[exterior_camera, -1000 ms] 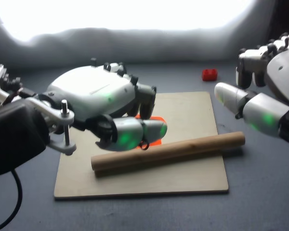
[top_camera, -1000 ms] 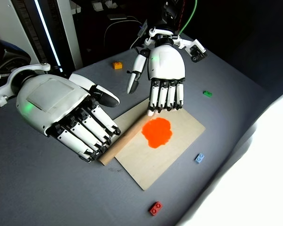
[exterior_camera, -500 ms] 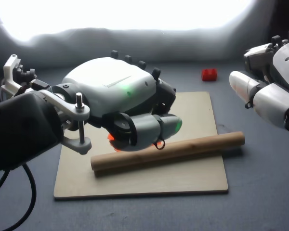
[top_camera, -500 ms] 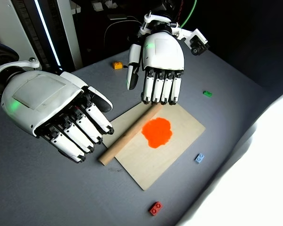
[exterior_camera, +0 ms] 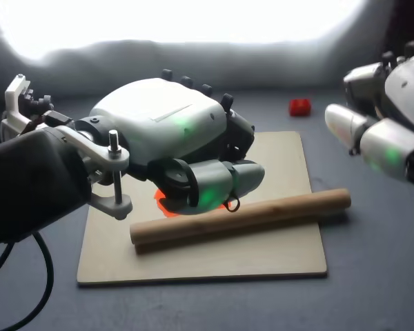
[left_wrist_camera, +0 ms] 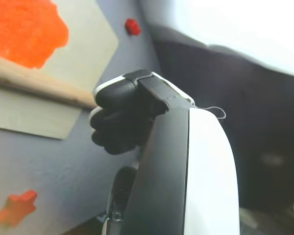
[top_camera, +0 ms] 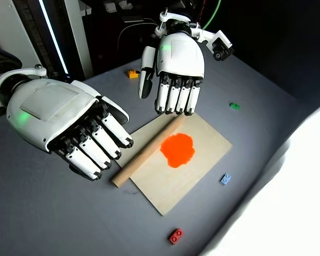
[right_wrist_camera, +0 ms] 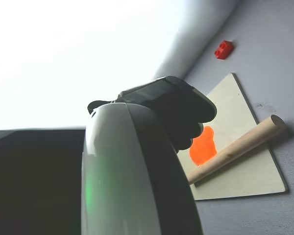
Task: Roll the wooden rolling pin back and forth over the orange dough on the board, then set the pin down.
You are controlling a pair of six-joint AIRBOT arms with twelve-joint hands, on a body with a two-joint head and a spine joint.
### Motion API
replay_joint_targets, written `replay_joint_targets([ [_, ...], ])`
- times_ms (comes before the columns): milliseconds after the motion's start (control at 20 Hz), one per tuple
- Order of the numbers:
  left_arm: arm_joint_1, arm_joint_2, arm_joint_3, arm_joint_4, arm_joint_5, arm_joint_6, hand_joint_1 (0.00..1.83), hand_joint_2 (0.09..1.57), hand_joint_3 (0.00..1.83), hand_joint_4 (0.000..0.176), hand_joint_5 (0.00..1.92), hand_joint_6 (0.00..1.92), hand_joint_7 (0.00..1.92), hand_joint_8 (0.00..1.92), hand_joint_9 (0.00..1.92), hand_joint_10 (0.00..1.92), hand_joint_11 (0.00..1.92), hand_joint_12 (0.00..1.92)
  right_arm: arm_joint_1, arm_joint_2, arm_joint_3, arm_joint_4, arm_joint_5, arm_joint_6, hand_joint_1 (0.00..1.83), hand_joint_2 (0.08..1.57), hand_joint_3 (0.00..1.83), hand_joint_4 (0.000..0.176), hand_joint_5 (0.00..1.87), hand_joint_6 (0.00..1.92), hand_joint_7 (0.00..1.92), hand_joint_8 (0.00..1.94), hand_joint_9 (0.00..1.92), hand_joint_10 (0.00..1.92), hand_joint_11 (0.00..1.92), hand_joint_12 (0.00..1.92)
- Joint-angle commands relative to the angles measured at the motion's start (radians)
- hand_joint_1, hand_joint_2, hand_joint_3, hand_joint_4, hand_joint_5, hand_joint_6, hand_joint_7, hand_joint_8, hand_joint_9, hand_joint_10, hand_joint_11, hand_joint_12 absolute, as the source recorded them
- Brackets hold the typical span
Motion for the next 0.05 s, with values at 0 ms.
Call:
replay_joint_targets([
  [0, -0.013, 0.009, -0.003, 0.028, -0.081, 0.001, 0.2, 1.54, 0.0, 0.0, 0.69, 1.66, 0.88, 1.7, 0.85, 1.86, 0.71, 1.92, 0.02, 0.012, 0.008, -0.057, 0.072, 0.015, 0.05, 1.57, 0.02, 0.0, 0.73, 1.8, 1.02, 1.85, 1.05, 1.92, 1.05, 1.92],
])
